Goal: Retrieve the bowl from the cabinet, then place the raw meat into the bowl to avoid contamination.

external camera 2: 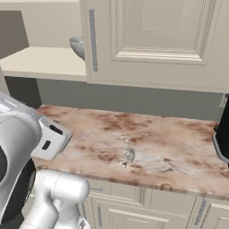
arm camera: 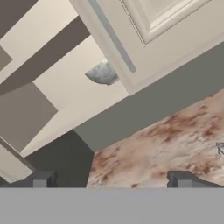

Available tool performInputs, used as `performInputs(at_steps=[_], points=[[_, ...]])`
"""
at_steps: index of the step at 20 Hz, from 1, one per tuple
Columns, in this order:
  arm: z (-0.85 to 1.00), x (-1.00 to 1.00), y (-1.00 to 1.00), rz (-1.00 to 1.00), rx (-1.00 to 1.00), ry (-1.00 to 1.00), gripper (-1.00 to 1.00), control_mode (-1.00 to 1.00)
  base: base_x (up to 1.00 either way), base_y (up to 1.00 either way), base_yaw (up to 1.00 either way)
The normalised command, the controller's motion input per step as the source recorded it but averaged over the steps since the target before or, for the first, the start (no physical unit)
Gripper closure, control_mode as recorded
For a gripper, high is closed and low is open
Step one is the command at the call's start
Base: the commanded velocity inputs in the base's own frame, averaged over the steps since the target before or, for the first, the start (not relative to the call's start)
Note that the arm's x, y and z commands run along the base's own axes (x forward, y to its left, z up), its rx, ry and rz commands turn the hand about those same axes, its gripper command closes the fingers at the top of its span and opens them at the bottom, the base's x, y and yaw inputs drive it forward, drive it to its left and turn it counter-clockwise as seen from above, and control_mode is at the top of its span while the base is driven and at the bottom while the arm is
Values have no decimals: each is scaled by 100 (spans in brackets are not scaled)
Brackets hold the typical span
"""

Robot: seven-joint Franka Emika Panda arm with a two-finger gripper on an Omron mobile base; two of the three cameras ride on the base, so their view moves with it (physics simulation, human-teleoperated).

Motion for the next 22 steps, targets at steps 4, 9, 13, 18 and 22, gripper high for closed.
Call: performInputs(at_steps=[4,9,13,18,22], points=[[9,22,-4,5,12,1,-100,-100,0,0,0],[-1,36,2,6,13,-1,-100,-100,0,0,0],[-8,45,15,5,12,-3,-100,-100,0,0,0],[-9,44,26,4,11,-5,-100,-100,0,0,0],[-8,43,41,4,9,-5,-100,-100,0,0,0]])
